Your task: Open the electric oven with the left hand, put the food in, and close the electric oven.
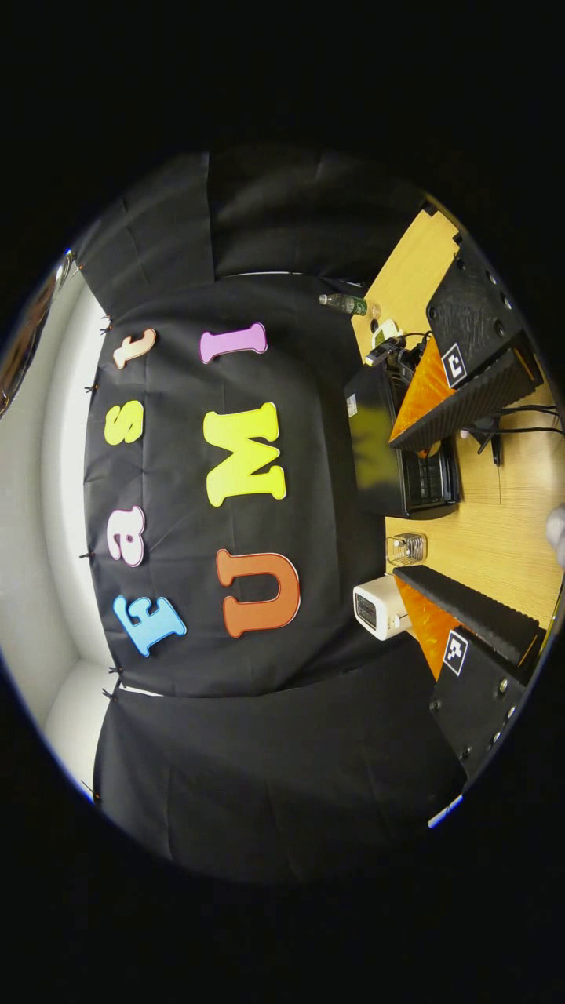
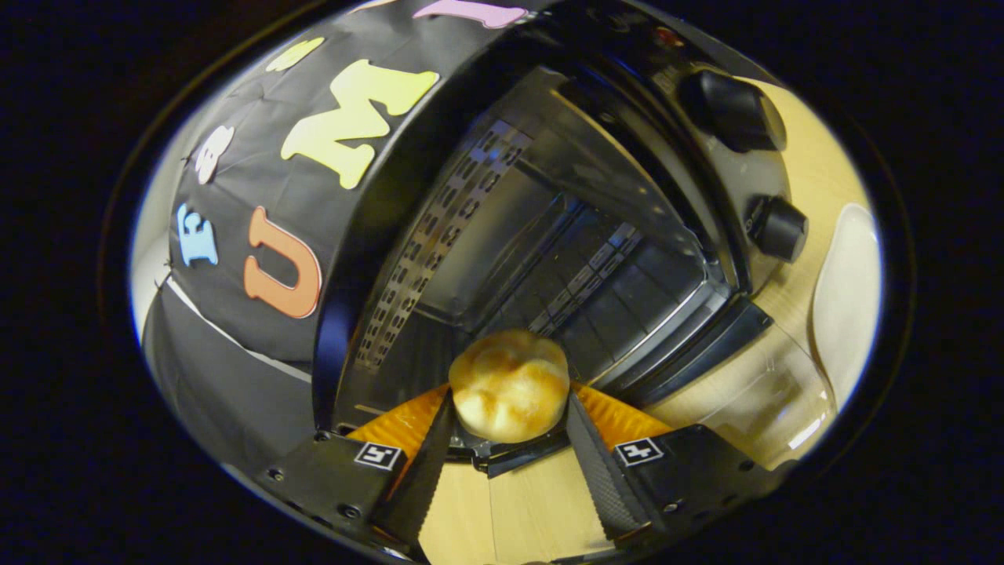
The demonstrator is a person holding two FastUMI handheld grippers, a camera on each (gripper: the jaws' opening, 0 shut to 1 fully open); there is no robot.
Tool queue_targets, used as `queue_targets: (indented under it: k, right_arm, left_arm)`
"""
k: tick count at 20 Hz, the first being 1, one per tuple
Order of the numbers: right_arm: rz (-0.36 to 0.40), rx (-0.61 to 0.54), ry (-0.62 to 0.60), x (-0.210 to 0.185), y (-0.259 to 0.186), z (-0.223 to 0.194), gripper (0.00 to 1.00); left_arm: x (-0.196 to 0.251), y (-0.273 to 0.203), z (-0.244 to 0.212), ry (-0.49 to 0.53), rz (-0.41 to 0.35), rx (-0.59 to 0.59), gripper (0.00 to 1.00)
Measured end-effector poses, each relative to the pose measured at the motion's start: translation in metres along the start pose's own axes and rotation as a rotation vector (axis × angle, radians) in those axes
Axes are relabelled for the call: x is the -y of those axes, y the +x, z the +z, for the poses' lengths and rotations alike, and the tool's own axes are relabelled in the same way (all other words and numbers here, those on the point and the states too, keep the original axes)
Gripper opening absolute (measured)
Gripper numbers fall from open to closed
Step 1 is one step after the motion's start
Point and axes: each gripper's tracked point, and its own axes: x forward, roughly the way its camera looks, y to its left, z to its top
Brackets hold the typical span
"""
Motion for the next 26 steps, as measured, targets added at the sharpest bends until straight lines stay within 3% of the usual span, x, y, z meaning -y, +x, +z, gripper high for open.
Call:
queue_targets:
  k: [1,2,3,4,6,7,8,10,13,18,19,22,26]
  right_arm:
    - [-0.004,0.000,-0.013,-0.002,0.002,-0.002,0.81]
    - [-0.010,0.003,-0.023,-0.001,0.000,-0.001,0.91]
    - [-0.014,0.004,-0.029,-0.003,-0.004,0.002,0.87]
    - [-0.020,0.018,-0.041,-0.002,-0.001,0.006,0.99]
    - [-0.036,0.010,-0.046,0.005,-0.006,0.006,0.98]
    - [-0.035,0.012,-0.050,0.004,-0.008,0.008,0.92]
    - [-0.036,0.011,-0.058,0.005,-0.013,0.009,0.98]
    - [-0.034,0.018,-0.099,0.003,-0.032,0.015,0.99]
    - [-0.028,0.062,-0.220,-0.008,-0.089,0.040,0.99]
    - [-0.093,0.268,-0.676,-0.029,-0.211,0.121,0.99]
    - [-0.100,0.314,-0.722,-0.037,-0.231,0.140,0.92]
    - [-0.138,0.430,-0.803,-0.051,-0.290,0.181,0.94]
    - [-0.182,0.513,-0.916,-0.056,-0.353,0.204,0.96]
  left_arm:
    - [-0.001,0.000,0.001,0.003,0.001,0.001,0.96]
    - [-0.002,0.000,0.002,0.004,0.003,0.003,0.96]
    - [-0.001,0.000,0.001,0.002,-0.002,0.002,0.96]
    - [0.001,-0.001,0.000,0.000,-0.002,0.002,0.96]
    - [-0.001,-0.001,-0.001,-0.001,0.000,0.001,0.96]
    - [-0.002,-0.002,-0.001,-0.003,0.002,0.003,0.96]
    - [-0.002,-0.003,0.000,-0.006,0.003,0.011,0.96]
    - [-0.005,-0.002,0.001,-0.003,0.011,0.022,0.96]
    - [-0.005,0.000,-0.001,-0.013,0.017,0.044,0.96]
    - [0.008,0.004,-0.016,-0.077,-0.012,0.049,0.96]
    - [0.009,0.005,-0.019,-0.078,-0.014,0.046,0.96]
    - [0.020,0.010,-0.027,-0.067,-0.019,0.044,0.96]
    - [0.039,0.015,-0.047,-0.041,-0.046,0.037,0.96]
